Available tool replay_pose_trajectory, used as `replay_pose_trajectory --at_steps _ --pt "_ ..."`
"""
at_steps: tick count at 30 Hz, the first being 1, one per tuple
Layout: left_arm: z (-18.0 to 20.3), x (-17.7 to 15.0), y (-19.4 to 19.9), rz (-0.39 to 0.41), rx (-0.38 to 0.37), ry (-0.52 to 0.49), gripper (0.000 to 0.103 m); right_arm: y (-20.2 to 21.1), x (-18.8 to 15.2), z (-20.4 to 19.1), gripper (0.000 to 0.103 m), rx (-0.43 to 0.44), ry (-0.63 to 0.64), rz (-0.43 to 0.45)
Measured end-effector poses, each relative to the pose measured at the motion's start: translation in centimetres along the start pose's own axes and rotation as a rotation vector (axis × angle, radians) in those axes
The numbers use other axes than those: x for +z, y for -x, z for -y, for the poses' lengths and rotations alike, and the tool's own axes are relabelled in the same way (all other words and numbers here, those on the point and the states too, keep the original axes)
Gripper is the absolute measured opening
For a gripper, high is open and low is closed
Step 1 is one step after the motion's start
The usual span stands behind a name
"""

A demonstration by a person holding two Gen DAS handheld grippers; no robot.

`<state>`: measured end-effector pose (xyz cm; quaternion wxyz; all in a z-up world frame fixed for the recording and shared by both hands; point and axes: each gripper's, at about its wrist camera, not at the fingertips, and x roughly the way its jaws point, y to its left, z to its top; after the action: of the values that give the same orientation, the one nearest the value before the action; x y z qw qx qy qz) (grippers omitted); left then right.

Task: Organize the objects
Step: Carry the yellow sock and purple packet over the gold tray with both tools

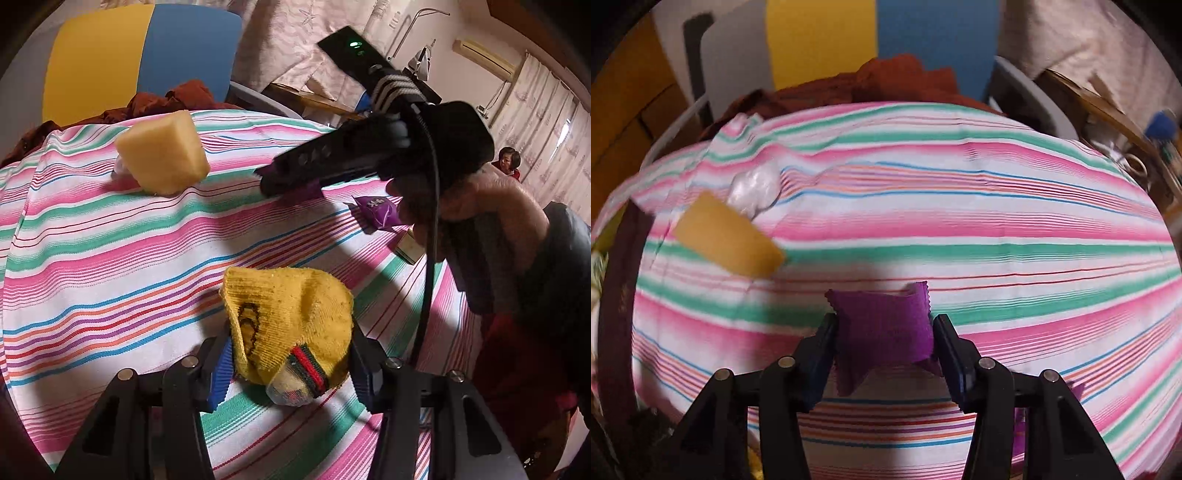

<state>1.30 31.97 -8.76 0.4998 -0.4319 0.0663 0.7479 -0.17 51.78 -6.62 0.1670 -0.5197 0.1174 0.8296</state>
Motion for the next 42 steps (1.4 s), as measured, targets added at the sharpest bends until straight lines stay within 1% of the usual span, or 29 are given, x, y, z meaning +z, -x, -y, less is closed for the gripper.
replay_pose_trajectory --at_steps 1,3,6,9,12,14,16,19,21,25,28,34,38,42 --pt "0.0 0.0 0.0 -0.003 0.001 0.000 0.053 -0.1 0.0 -0.3 0.053 -0.003 0.012 -0.005" --pt "0.2 0.2 0.2 -0.012 0.002 0.002 0.049 0.1 -0.4 -0.8 0.053 -0.002 0.027 -0.001" --pt "0.7 0.3 0.8 -0.022 0.023 -0.022 0.047 0.3 -0.6 -0.6 0.052 -0.003 0.021 -0.001" --pt "0.9 0.7 1.7 -0.022 0.030 -0.010 0.046 0.4 -0.9 -0.2 0.050 -0.019 0.019 -0.008" --pt "1.0 1.2 3.4 0.003 0.047 -0.003 0.046 0.5 -1.1 -0.2 0.050 -0.027 0.021 -0.013" --pt "0.8 1.6 5.1 0.033 0.055 0.007 0.046 0.4 -1.1 -0.4 0.050 -0.031 0.030 -0.018" --pt "0.9 1.9 6.6 0.061 0.079 0.005 0.046 0.5 -1.3 -0.7 0.049 -0.039 0.040 -0.021" --pt "0.5 2.2 9.0 0.102 0.121 0.006 0.046 0.7 -1.6 -1.1 0.049 -0.049 0.056 -0.027" --pt "0.4 2.3 9.9 0.121 0.153 0.004 0.046 0.9 -1.8 -1.6 0.049 -0.048 0.063 -0.033" --pt "-0.4 2.0 12.5 0.181 0.233 -0.001 0.046 0.9 -1.7 -2.6 0.049 -0.041 0.056 -0.045" --pt "-0.9 1.8 13.9 0.205 0.254 0.007 0.046 1.8 -1.9 -3.5 0.049 -0.013 0.039 -0.034" --pt "-2.8 0.7 16.3 0.232 0.291 0.049 0.046 4.6 -2.3 -5.8 0.049 0.049 0.018 0.020" --pt "-3.8 -0.2 17.6 0.246 0.320 0.072 0.046 6.0 -2.8 -8.5 0.049 0.088 0.029 0.055" --pt "-4.4 -0.9 19.0 0.267 0.370 0.076 0.046 7.7 -3.5 -11.1 0.049 0.133 0.048 0.093"
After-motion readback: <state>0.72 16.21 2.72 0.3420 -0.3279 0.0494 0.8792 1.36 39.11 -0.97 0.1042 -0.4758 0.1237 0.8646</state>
